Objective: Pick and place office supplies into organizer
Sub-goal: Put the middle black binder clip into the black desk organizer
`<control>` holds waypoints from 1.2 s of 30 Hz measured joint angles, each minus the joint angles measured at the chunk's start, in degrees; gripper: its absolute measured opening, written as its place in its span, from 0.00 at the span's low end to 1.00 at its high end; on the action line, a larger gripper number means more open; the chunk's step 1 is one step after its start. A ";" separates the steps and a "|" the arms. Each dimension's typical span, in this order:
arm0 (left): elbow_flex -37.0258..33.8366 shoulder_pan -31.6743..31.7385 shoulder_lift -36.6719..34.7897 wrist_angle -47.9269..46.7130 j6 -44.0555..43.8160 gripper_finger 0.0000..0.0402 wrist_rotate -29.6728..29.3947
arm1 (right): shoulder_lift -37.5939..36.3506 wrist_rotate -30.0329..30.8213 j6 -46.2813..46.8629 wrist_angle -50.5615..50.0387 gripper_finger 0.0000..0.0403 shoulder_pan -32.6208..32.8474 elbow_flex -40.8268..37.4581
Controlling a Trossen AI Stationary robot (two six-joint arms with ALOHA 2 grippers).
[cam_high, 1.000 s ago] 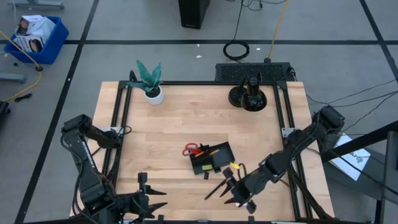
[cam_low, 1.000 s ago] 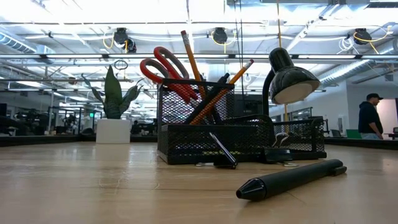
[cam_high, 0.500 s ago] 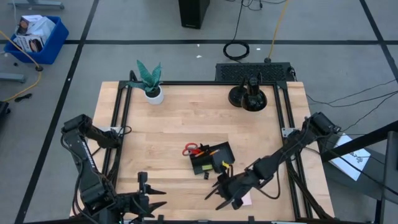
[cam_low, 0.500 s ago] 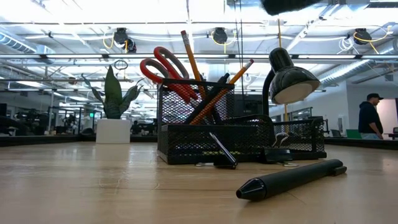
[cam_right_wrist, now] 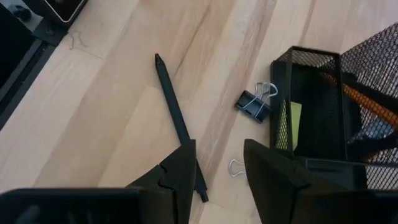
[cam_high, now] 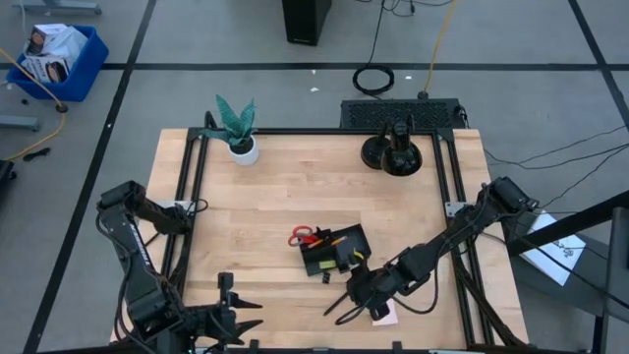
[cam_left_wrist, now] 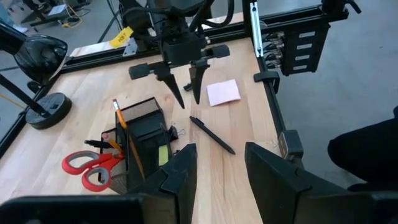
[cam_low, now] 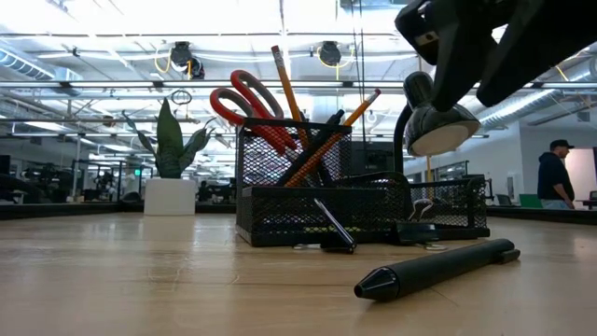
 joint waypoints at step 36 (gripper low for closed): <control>0.00 0.00 0.02 0.26 -0.28 0.35 0.01 | 0.00 -3.17 1.54 5.07 0.32 -6.23 -6.95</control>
